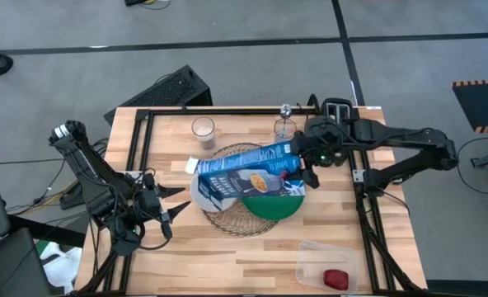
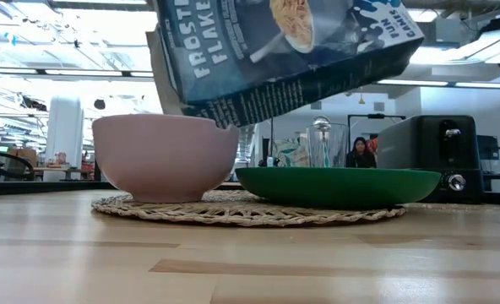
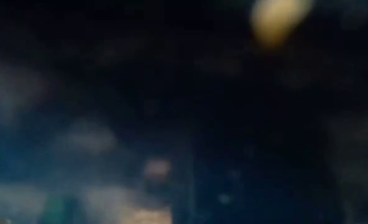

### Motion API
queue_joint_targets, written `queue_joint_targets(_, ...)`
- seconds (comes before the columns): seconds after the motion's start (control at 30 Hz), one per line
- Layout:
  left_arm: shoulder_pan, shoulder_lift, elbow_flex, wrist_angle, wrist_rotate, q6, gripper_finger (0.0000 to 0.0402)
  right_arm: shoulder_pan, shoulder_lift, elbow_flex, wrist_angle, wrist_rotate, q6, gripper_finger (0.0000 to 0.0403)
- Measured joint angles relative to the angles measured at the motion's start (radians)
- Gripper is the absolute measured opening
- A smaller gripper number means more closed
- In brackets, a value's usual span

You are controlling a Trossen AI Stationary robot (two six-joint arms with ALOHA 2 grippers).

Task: Arrange a breakfast setting
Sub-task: Pour the cereal into the white bowl

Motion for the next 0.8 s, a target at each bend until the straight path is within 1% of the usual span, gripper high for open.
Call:
queue_joint_targets(0.17, 0.000, 0.000, 0.000, -0.002, 0.002, 0.000, 0.0190, 0.003, 0.055, 0.065, -0.027, 0.000, -0.016, 0.0319)
queue_joint_targets(0.43, 0.000, 0.000, 0.000, -0.015, 0.007, -0.001, 0.0190, 0.001, 0.052, 0.070, -0.040, 0.001, -0.023, 0.0319)
queue_joint_targets(0.63, 0.001, 0.000, 0.000, -0.091, 0.005, -0.100, 0.0190, 0.001, 0.026, 0.070, -0.048, 0.003, -0.021, 0.0319)
queue_joint_targets(0.8, 0.029, 0.000, 0.000, -0.136, 0.009, -0.157, 0.0190, -0.009, 0.027, 0.070, -0.044, 0.003, -0.021, 0.0319)
